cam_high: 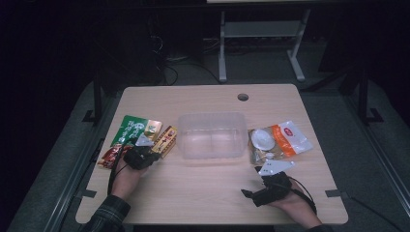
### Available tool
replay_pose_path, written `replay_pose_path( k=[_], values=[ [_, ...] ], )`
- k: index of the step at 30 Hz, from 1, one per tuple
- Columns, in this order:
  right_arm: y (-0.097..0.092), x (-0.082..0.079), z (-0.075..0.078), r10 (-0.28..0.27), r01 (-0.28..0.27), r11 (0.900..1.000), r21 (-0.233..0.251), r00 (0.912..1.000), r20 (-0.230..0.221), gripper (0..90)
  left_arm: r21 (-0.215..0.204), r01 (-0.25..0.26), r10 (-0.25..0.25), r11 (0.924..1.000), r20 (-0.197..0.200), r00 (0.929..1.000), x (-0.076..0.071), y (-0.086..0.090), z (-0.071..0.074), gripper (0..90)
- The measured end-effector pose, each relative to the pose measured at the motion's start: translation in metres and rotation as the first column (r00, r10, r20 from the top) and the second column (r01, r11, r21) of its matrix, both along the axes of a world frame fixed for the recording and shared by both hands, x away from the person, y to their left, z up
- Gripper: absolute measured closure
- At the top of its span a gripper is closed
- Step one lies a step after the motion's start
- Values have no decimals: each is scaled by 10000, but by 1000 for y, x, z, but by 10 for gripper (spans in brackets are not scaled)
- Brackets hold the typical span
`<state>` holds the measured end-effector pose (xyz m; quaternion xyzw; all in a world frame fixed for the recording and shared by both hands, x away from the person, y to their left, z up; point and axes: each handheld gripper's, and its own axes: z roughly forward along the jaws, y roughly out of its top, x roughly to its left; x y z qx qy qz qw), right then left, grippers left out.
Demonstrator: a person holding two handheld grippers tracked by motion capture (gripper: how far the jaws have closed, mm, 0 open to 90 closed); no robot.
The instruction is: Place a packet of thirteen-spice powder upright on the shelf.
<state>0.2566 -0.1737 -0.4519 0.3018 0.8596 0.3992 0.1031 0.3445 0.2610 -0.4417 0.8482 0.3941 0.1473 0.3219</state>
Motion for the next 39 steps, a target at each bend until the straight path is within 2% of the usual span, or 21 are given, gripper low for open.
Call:
replay_pose_path(
  k=[1,2,4,5,6,7,12,13,14,20,21,25,26,30,34,39],
  values=[
    [0,0,0,-15,15,10000,3,10000,-1,66,-218,4,0,9998,167,9999,2,1,6,898],
    [0,0,0,-30,30,10000,11,10000,-29,66,-267,0,8,9996,275,9996,4,1,9,898],
    [-1,0,0,15,-15,10000,4,10000,29,66,-271,-1,11,9996,372,9993,7,0,12,898],
    [-1,1,0,36,-36,10000,19,10000,-2,66,-175,16,-8,9998,489,9988,17,-3,15,898],
    [-1,1,0,36,-36,10000,19,10000,-2,66,-175,16,-8,9998,489,9988,17,-3,15,898],
    [-1,1,0,28,-28,10000,9,10000,27,66,-112,12,-6,9999,568,9984,25,-5,16,898],
    [-1,1,-1,4,-4,10000,-8,10000,-17,66,-157,-40,47,9999,448,9990,60,-13,16,898],
    [-2,1,-1,-39,39,10000,9,10000,-61,66,-214,10,0,9998,447,9990,74,-17,13,898],
    [-2,1,-1,-39,39,10000,9,10000,-61,66,-214,10,0,9998,447,9990,74,-17,13,898],
    [-3,1,-1,-21,21,10000,22,10000,-51,66,-396,-148,157,9991,206,9997,108,-33,2,898],
    [-3,1,-1,-17,17,10000,20,10000,-34,66,-321,-159,167,9994,230,9996,116,-38,0,898],
    [-4,1,-1,-35,36,10000,57,10000,-69,66,-359,-206,213,9991,178,9996,125,-41,0,898],
    [-4,1,-1,-35,36,10000,57,10000,-69,66,-314,-157,164,9994,238,9996,128,-42,0,898],
    [-4,1,-2,-56,57,10000,44,9999,-133,66,-128,-49,49,9999,43,10000,134,-46,-1,898],
    [-5,1,-1,-54,55,10000,58,9999,-122,66,-79,14,-15,10000,-110,9999,134,-48,-5,899],
    [-5,1,-2,-43,43,10000,55,9999,-115,66,-310,13,-21,9995,-271,9996,129,-47,-7,900]
  ],
)
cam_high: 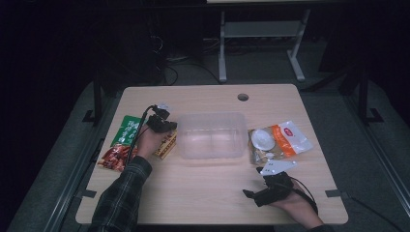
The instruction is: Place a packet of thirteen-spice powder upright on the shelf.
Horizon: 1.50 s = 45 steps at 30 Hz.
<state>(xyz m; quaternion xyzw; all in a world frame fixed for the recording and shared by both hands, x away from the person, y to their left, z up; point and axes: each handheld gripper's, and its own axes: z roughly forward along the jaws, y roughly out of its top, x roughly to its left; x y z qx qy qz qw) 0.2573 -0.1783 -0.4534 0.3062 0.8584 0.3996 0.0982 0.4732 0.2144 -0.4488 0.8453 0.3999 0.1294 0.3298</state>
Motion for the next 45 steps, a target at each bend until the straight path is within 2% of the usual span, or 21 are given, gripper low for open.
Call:
replay_pose_path(
  k=[2,4,6,9,12,20,22,23,25,29,30,31,32,33,34,36,38,41,42,43,45],
  values=[
    [0,0,0,16,-16,10000,-7,10000,-21,66,-127,-5,3,9999,-86,10000,-3,1,0,900],
    [1,0,0,34,-34,10000,-17,10000,-3,66,-61,37,-38,10000,-119,9999,-7,2,0,900],
    [1,0,0,25,-25,10000,-29,10000,1,66,-239,64,-70,9997,-245,9997,-15,5,0,900],
    [1,0,0,17,-17,10000,-40,10000,0,66,-206,147,-153,9997,-293,9995,-21,8,0,900],
    [1,1,0,25,-25,10000,-42,10000,-2,66,-436,187,-204,9989,-386,9990,-35,14,-1,900],
    [2,0,0,22,-22,10000,-66,10000,16,66,-350,410,-430,9985,-564,9975,-59,24,2,900],
    [2,0,0,13,-13,10000,-65,10000,8,66,-361,568,-589,9977,-615,9964,-70,28,2,900],
    [2,0,0,13,-13,10000,-65,10000,8,66,-361,568,-589,9977,-615,9964,-70,28,2,900],
    [2,0,1,11,-11,10000,-70,10000,16,66,-382,795,-821,9961,-718,9940,-83,29,4,900],
    [2,0,1,5,-5,10000,-68,10000,18,66,-318,1018,-1040,9943,-741,9918,-95,29,4,900],
    [2,0,0,12,-12,10000,-96,10000,15,66,-455,1265,-1289,9909,-560,9901,-102,31,5,900],
    [2,0,0,12,-12,10000,-96,10000,15,66,-455,1265,-1289,9909,-560,9901,-102,31,5,900],
    [2,0,1,-2,3,10000,-88,10000,20,66,-508,1366,-1379,9893,-236,9902,-107,35,11,900],
    [2,0,1,-2,3,10000,-88,10000,20,66,-508,1366,-1379,9893,-236,9902,-107,35,11,900],
    [2,-1,1,-3,3,10000,-80,10000,18,66,-532,1391,-1395,9889,-35,9902,-108,39,15,900],
    [2,-1,1,16,-15,10000,-72,10000,57,66,-560,1151,-1138,9918,254,9932,-111,48,21,900],
    [1,0,1,-31,31,10000,-49,10000,61,66,-440,837,-823,9955,335,9960,-112,60,23,900],
    [0,0,1,-49,49,10000,-68,10000,57,66,-351,377,-376,9987,42,9993,-110,76,15,900],
    [0,0,1,-37,37,10000,-46,10000,62,66,-373,222,-231,9991,-224,9995,-108,82,9,900],
    [0,0,1,-37,37,10000,-46,10000,62,66,-373,222,-231,9991,-224,9995,-108,82,9,900],
    [1,-1,1,-24,25,10000,-66,10000,63,66,-420,162,-184,9990,-527,9984,-107,82,5,900]
  ],
)
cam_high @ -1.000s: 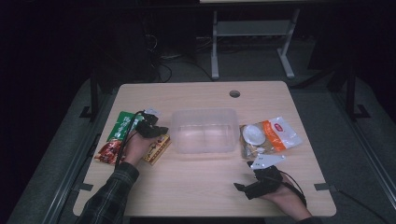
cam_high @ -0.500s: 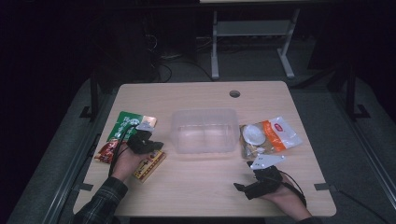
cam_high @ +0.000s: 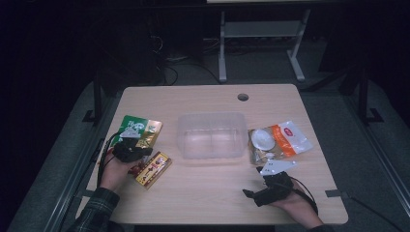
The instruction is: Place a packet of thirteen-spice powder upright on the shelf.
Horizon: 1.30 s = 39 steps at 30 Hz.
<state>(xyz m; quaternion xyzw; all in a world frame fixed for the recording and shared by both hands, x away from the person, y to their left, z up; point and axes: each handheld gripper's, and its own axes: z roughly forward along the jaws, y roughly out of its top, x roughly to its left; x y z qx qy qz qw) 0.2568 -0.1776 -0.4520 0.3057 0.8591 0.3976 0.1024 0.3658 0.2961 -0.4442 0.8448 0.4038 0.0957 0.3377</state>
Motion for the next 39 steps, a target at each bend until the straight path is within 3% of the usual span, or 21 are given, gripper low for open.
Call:
replay_pose_path(
  k=[6,7,14,15,20,21,24,27,29,30,32,33,34,35,36,37,38,39],
  values=[
    [-1,0,0,-31,31,10000,-4,10000,-5,66,149,400,-395,9991,-334,9987,-1,-12,-3,900],
    [-1,0,0,-49,49,10000,-4,10000,-8,66,-42,476,-477,9989,-378,9981,-2,-17,-4,900],
    [-1,0,0,-46,46,10000,-18,10000,-28,66,-243,1065,-1077,9940,-570,9925,-8,-36,-5,900],
    [-1,0,0,-41,41,10000,-17,10000,-25,66,-154,1395,-1402,9901,-651,9880,-11,-43,-6,900],
    [0,0,0,-38,38,10000,-26,10000,-22,66,-139,1908,-1913,9815,-759,9786,-18,-57,-9,900],
    [0,0,0,-41,41,10000,-27,10000,-15,66,33,2295,-2285,9733,-805,9702,-22,-64,-9,900],
    [0,0,0,-47,47,10000,-26,10000,-29,66,28,2517,-2505,9678,-868,9642,-26,-70,-9,900],
    [0,0,0,-44,44,10000,-30,10000,-25,66,158,3036,-3009,9527,-936,9491,-32,-77,-8,900],
    [0,0,0,-34,34,10000,-29,10000,-11,66,157,3179,-3152,9480,-925,9445,-37,-83,-9,900],
    [0,0,0,-36,36,10000,-36,10000,-29,66,316,3346,-3308,9418,-877,9396,-40,-86,-8,899],
    [0,0,0,-17,17,10000,-38,10000,-9,66,216,3365,-3339,9414,-796,9392,-41,-86,-7,899],
    [0,0,0,-20,20,10000,-23,10000,-9,66,57,3252,-3242,9456,-653,9437,-43,-84,-3,899],
    [0,0,0,-20,20,10000,-23,10000,-9,66,57,3252,-3242,9456,-653,9437,-43,-84,-3,900],
    [0,0,0,-27,27,10000,-36,10000,-17,66,-38,3090,-3088,9511,-470,9500,-46,-78,2,899],
    [0,0,0,-27,27,10000,-36,10000,-17,66,-38,3090,-3088,9511,-470,9500,-46,-78,2,899],
    [0,0,-1,-34,34,10000,-50,10000,-21,66,-57,2853,-2853,9584,-243,9581,-50,-69,6,899],
    [0,0,-1,-34,34,10000,-50,10000,-21,66,-57,2853,-2853,9584,-243,9581,-50,-69,6,899],
    [0,0,-1,-45,45,10000,-54,10000,-39,66,-107,2645,-2646,9643,-131,9643,-56,-59,9,899]
  ],
)
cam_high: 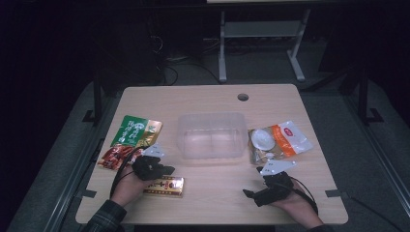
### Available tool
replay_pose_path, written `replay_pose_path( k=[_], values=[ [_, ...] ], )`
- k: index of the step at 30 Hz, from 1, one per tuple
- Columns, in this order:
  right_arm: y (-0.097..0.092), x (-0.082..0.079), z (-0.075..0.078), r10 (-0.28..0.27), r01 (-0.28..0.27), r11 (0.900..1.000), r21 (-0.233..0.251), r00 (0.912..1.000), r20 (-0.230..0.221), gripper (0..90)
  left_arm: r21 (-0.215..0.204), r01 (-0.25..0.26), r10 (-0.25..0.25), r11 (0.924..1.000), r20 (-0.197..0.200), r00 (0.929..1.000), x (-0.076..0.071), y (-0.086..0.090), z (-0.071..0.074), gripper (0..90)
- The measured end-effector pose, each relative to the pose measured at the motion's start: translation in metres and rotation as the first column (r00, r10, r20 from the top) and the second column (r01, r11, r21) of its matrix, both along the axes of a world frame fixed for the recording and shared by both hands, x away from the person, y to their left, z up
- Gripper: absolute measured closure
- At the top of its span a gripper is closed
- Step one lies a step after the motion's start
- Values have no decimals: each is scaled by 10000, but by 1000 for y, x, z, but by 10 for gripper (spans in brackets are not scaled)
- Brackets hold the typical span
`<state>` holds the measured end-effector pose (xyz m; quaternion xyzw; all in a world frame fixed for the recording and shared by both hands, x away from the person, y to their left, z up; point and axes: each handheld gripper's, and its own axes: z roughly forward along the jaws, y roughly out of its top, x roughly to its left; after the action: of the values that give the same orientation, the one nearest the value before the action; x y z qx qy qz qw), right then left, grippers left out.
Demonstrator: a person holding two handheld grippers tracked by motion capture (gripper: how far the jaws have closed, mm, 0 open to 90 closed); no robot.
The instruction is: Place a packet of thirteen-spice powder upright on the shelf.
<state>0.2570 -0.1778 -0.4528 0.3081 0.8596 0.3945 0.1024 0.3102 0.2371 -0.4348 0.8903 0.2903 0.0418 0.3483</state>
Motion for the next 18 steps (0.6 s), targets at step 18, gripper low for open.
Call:
replay_pose_path(
  k=[18],
  values=[
    [3,-1,0,177,-177,9998,-91,9998,35,66,111,-2124,2127,9771,-355,9765,-47,85,-6,900]
  ],
)
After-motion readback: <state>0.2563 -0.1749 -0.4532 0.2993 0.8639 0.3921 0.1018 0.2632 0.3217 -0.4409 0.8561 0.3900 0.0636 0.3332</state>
